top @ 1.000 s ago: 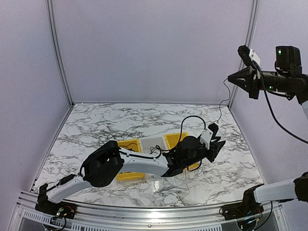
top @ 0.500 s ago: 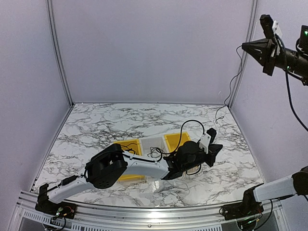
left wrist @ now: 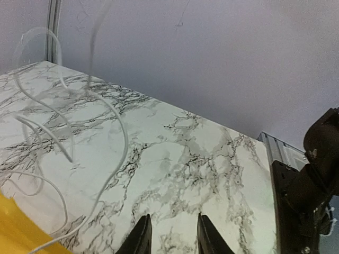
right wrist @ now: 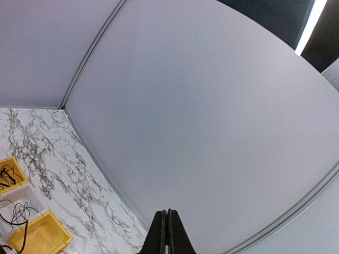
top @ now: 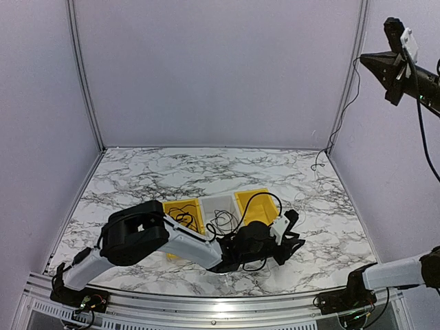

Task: Untangle the cables

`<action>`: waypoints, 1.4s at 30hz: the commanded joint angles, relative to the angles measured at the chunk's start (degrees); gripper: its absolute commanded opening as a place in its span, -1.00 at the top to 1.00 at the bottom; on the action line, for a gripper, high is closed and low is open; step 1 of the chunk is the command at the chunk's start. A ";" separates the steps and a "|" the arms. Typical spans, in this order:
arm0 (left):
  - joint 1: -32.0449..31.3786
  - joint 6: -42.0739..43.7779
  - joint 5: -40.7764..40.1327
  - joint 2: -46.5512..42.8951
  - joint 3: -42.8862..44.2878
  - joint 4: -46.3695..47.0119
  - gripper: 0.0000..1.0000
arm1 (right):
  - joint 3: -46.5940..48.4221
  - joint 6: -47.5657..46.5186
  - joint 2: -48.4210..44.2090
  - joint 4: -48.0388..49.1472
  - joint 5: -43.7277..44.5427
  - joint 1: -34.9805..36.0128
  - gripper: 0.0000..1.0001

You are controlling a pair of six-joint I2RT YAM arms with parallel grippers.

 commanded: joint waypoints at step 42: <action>2.98 -12.47 -9.86 23.74 47.27 -7.79 0.96 | 14.36 6.22 5.37 3.26 -3.72 -0.57 1.00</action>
